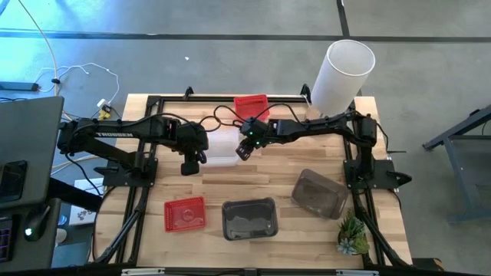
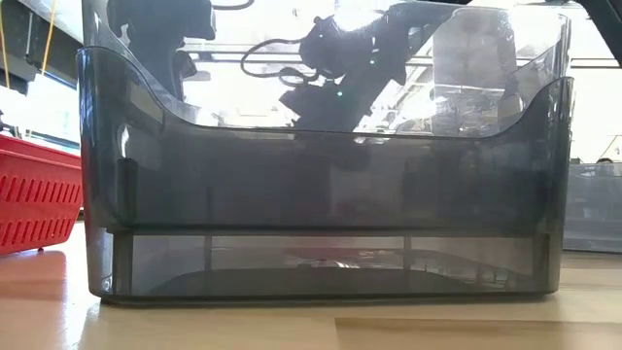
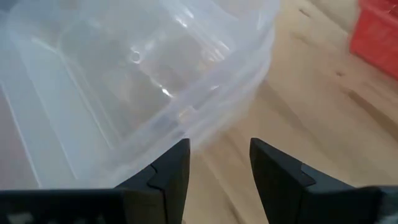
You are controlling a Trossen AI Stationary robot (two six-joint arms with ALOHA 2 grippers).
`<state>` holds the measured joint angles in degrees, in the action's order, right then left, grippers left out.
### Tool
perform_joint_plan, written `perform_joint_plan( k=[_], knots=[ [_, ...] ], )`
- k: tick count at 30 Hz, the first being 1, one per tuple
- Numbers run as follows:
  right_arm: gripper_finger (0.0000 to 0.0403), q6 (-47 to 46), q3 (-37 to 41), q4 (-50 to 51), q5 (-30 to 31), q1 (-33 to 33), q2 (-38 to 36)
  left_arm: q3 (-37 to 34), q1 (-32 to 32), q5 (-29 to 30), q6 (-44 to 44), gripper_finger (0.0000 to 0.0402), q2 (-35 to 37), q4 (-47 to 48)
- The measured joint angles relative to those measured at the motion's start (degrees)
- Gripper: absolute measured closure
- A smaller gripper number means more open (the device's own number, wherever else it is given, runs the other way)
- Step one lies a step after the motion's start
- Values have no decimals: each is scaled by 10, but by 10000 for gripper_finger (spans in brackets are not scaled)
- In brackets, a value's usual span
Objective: Stack baskets by color
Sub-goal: Move the transparent bins to the top left of the table, then stack the right black transparent bin on the black transparent bin
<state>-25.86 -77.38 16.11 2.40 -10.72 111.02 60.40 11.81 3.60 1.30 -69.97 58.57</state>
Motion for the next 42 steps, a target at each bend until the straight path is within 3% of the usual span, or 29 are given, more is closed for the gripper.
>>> perform_joint_plan(
  k=[11, 18, 28, 42],
  knots=[
    [247, -23, 0, -72, -26, 3, 6, 0, 0, 0, 0, 277, 0, 1],
    [247, 20, -1, -51, -36, 3, -3, 0, 0, 0, 0, 277, 0, 1],
    [247, 78, -6, 106, -36, 11, -81, 0, -13, -17, 17, 277, 0, -27],
    [247, 87, -6, 333, 33, 112, -164, 0, -40, -17, 18, 277, 0, -50]
  ],
)
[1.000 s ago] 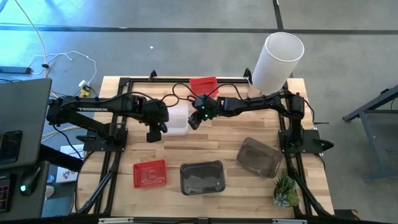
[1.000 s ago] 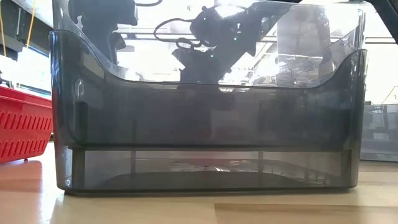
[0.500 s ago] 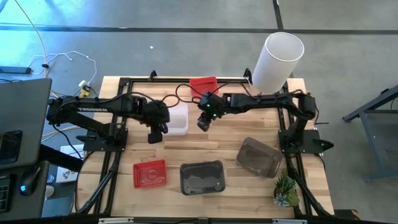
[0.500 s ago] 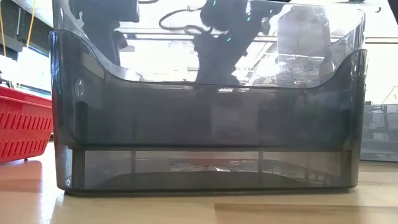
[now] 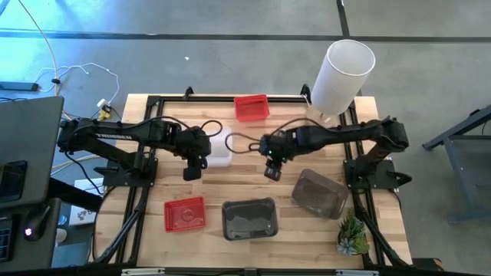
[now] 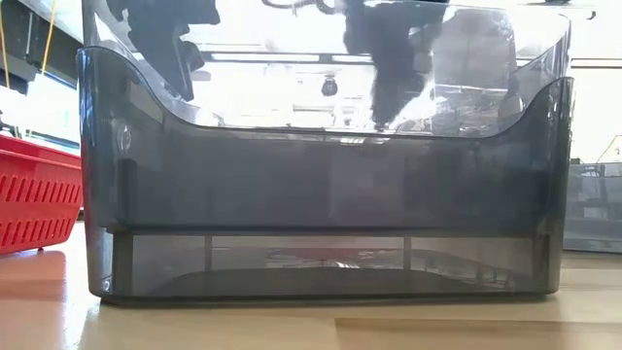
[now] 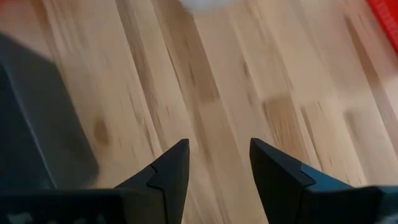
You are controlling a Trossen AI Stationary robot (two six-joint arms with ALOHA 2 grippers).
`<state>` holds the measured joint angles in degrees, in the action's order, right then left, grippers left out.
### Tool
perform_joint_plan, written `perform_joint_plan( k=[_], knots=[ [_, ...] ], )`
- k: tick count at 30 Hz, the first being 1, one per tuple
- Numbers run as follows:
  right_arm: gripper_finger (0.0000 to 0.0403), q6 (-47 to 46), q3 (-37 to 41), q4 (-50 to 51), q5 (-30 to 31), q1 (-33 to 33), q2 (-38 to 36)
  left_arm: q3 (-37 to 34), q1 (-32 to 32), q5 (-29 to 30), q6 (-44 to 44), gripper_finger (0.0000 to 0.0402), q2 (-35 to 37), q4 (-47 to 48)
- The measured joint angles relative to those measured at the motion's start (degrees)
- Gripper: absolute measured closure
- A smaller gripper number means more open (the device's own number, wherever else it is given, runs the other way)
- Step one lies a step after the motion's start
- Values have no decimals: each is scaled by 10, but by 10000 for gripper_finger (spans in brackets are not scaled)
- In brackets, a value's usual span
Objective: Stack baskets by color
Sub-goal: Stack the right black transparent bin on the black transparent bin
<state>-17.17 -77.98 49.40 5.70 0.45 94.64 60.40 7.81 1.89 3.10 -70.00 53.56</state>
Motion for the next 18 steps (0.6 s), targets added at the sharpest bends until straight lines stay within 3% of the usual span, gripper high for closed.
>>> perform_joint_plan(
  k=[9, 18],
  knots=[
    [247, -43, 1, 117, 66, 54, -1, 0, -1, 1, 12, 277, 0, 1],
    [247, -150, 1, 299, 182, 105, -1, 0, -1, 2, 13, 277, 0, 1]
  ],
)
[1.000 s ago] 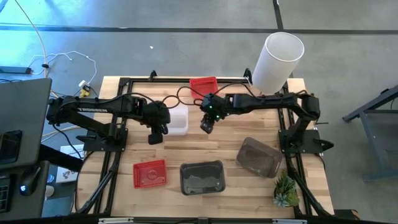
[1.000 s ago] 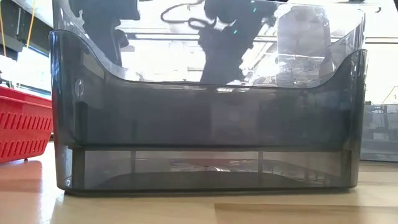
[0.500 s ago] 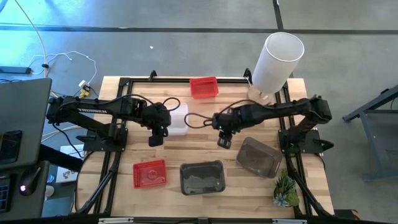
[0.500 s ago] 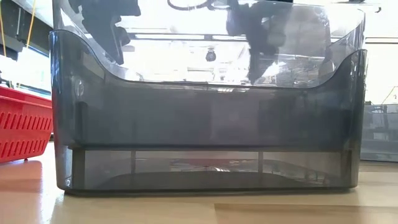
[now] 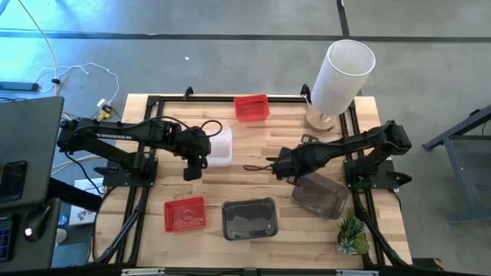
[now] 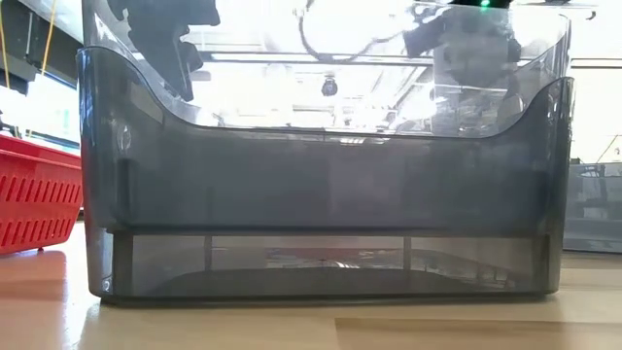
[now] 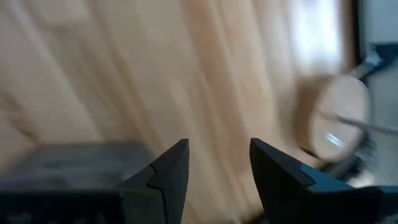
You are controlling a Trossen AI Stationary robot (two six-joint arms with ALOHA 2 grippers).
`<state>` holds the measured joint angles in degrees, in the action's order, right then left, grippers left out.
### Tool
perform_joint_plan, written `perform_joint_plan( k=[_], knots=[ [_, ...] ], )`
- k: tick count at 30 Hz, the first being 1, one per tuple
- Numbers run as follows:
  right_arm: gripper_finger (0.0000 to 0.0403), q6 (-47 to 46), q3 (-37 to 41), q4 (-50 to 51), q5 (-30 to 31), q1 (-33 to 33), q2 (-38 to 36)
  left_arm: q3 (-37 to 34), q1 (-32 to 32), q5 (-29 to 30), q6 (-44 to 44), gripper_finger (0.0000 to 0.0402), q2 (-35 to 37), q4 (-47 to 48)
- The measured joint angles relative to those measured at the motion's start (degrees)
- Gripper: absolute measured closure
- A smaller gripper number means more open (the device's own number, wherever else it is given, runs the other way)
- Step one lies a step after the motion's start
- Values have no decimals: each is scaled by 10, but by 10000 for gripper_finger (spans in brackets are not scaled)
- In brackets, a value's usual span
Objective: Stack baskets by color
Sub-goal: Stack the right black transparent bin on the black transparent bin
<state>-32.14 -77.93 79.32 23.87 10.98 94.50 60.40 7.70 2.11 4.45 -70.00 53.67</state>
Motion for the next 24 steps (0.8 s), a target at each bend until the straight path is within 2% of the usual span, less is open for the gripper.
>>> perform_joint_plan(
  k=[6, 12, 17, 24],
  knots=[
    [247, -84, 0, 104, 58, 34, 0, 0, 0, 0, 1, 277, 0, 0],
    [247, -99, 23, 106, 55, 54, -18, 0, 0, 0, 6, 277, 0, 0],
    [247, -131, 114, 107, 27, 57, -82, 0, 0, 0, 14, 277, 0, 0],
    [247, -175, 223, 84, -52, 57, -214, 0, 0, 0, 14, 277, 0, 0]
  ],
)
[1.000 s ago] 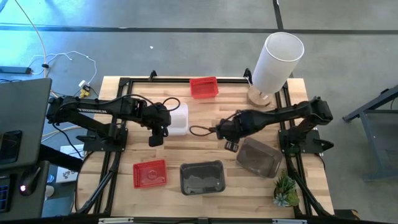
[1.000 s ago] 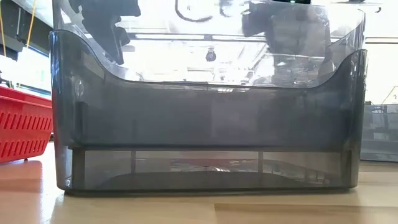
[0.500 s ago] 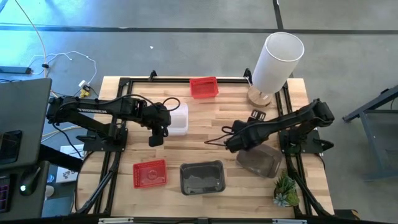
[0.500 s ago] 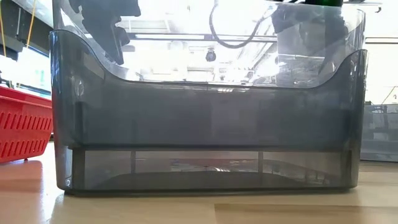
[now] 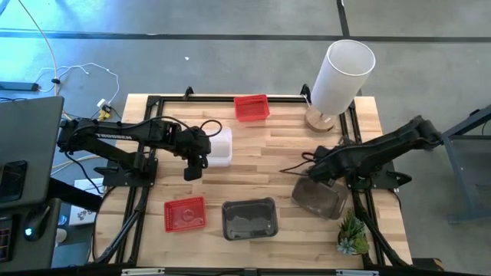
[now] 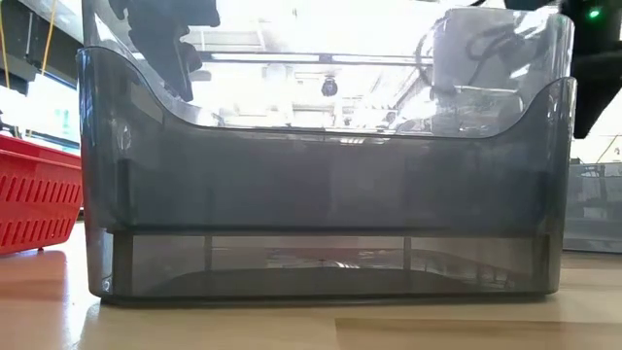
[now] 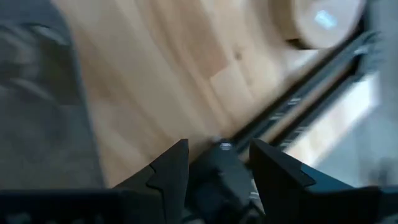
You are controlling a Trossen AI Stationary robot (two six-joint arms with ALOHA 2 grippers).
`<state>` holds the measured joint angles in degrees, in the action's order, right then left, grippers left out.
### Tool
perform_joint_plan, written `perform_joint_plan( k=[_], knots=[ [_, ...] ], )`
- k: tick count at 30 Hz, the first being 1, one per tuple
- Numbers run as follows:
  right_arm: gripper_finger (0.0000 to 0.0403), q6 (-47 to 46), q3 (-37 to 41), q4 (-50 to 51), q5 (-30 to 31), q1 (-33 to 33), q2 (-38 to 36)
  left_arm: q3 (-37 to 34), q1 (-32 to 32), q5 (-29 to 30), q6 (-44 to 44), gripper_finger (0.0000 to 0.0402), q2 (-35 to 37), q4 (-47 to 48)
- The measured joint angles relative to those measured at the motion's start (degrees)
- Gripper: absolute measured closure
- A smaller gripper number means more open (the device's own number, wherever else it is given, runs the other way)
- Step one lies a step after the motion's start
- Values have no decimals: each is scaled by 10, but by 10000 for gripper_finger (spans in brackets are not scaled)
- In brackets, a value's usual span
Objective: Stack baskets by color
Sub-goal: Stack the right black transparent bin on the black transparent bin
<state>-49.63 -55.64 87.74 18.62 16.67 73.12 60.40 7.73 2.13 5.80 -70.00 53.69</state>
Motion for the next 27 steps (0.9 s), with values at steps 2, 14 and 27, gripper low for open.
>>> perform_joint_plan(
  k=[2, 14, 27],
  knots=[
    [247, -11, 15, -19, -18, 0, -41, 0, 0, 0, 0, 277, 0, 0],
    [247, -30, 75, -163, -62, 0, -181, 0, 0, 0, 0, 277, 0, 0],
    [247, -15, 157, -258, -112, 0, -119, 0, 0, 0, 0, 277, 0, -2]
  ],
)
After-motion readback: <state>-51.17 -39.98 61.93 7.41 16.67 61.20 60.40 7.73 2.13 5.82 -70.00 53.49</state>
